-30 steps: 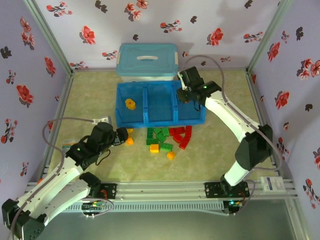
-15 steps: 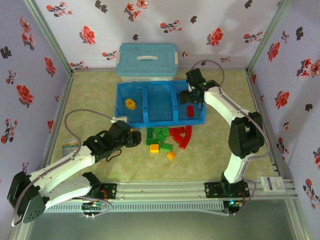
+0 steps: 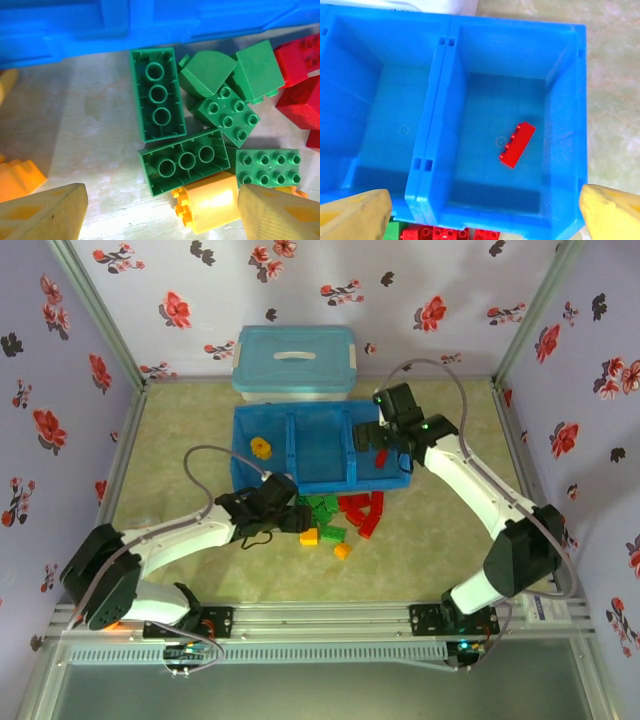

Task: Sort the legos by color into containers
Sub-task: Pick up the lego from the center of the table.

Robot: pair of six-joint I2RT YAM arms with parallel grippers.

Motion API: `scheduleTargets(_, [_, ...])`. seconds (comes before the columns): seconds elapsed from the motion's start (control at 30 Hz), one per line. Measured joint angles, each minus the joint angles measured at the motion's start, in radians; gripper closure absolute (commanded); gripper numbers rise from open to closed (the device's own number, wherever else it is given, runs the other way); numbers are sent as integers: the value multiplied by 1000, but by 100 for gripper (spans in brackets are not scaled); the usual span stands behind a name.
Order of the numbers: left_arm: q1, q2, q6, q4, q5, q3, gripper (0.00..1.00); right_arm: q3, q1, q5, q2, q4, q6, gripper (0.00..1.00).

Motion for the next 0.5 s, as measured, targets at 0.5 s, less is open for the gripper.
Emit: scheduleTargets(0.5, [-17,162,-46,57,34,52,20,-171,14,-5,-50,50,58,2])
